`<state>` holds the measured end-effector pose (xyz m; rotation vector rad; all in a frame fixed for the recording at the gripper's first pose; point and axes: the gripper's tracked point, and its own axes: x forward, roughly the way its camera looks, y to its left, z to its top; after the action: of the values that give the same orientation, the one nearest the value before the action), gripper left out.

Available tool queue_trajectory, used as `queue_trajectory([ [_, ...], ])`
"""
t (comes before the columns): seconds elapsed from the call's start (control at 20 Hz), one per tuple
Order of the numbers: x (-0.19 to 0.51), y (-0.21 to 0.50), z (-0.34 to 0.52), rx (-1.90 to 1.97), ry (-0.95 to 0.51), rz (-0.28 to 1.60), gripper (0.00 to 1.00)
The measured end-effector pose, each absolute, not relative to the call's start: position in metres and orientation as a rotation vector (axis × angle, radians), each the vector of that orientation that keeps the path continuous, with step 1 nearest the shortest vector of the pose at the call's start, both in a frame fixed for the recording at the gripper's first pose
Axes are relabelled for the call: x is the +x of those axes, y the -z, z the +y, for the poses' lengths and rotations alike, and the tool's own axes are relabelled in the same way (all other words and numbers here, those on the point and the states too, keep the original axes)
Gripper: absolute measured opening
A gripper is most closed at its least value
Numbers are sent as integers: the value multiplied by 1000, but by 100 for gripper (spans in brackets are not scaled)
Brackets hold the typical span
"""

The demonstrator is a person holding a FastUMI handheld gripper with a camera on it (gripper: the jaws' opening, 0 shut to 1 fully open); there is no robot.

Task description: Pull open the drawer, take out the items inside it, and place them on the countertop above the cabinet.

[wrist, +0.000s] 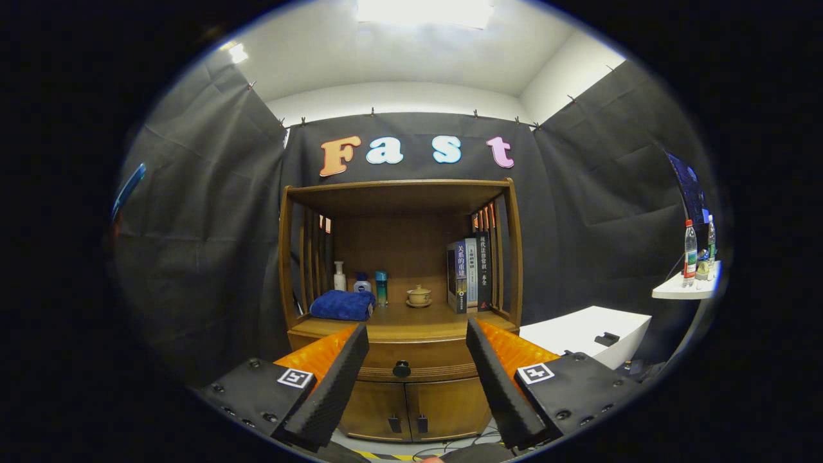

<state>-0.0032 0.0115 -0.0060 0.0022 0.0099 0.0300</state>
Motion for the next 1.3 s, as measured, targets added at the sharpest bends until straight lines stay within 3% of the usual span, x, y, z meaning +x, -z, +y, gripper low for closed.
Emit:
queue_trajectory([
  [0.6,36,17,15,38,-43,2,99],
  [0.9,115,77,18,43,-39,44,99],
  [1.3,164,172,25,-33,-72,139,100],
])
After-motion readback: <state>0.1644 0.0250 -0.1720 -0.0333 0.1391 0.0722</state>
